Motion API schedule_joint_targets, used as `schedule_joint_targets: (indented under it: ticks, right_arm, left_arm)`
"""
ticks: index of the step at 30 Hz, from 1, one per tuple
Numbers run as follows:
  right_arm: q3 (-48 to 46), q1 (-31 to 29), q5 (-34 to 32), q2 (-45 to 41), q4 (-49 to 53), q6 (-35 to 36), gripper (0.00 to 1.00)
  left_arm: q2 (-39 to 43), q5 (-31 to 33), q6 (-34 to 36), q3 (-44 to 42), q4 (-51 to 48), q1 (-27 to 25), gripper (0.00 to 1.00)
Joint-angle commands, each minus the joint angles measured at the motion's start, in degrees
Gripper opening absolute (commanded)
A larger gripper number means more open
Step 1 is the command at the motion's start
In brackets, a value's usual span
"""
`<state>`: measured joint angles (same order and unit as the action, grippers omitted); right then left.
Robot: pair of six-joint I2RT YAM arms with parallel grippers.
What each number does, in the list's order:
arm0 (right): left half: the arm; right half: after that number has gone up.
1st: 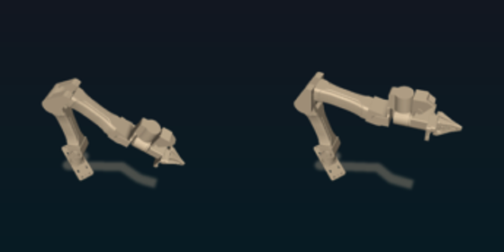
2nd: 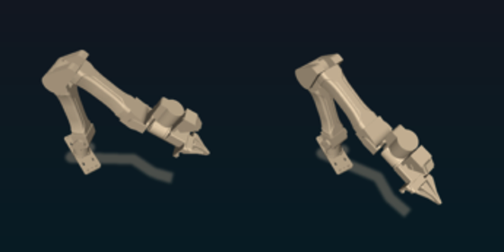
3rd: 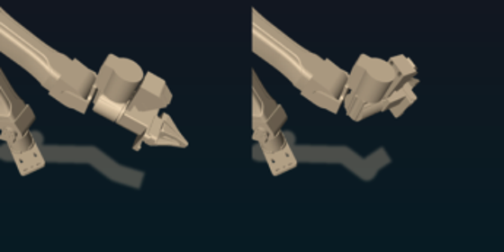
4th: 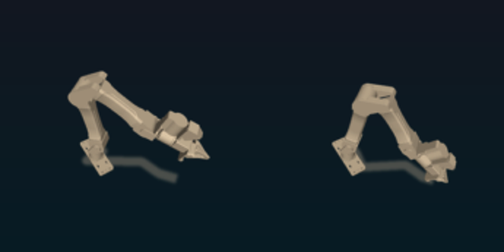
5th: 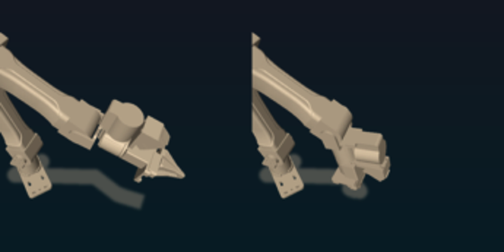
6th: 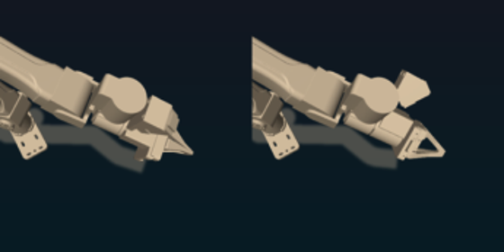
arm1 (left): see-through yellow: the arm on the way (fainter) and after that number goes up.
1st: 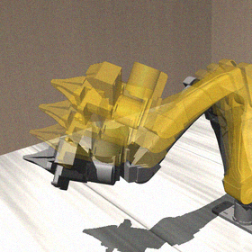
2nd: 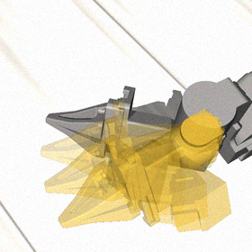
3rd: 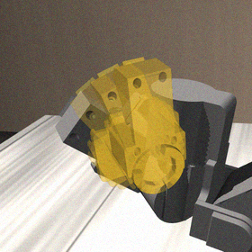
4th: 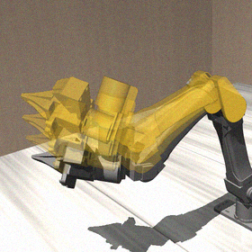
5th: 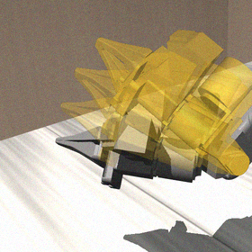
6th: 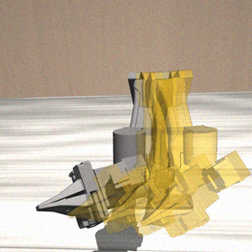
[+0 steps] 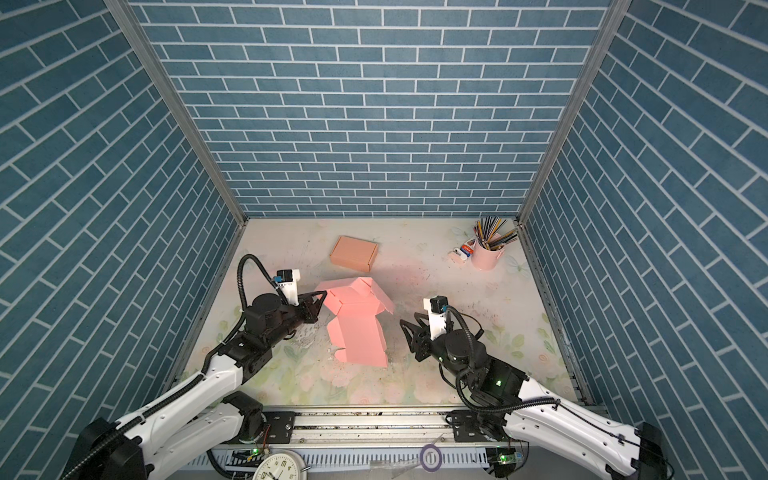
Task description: Fold the paper box
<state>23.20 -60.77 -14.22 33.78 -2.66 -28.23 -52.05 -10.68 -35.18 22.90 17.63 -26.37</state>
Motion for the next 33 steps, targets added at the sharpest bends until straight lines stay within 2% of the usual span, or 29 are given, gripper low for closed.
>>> schedule_joint_targets:
  ticks: [1,7,16,33]
  right_arm:
    - [0.3,0.3,2.58,0.93,-6.1,-0.46,0.49]
    - [1.87,0.3,5.72,3.85,-11.65,0.34,0.47]
    - [3.04,0.3,9.4,6.41,-19.52,0.67,0.45]
    - [4.82,0.3,10.97,10.31,-23.07,0.36,0.44]
  left_arm:
    - [1.87,-3.96,-1.99,2.26,0.05,0.5,0.06]
    - [1.52,-7.91,-2.17,3.89,0.66,0.53,0.06]
    - [0.49,-14.28,-5.28,3.38,7.33,0.46,0.06]
    - [0.31,-16.3,-5.78,2.97,8.43,0.49,0.07]
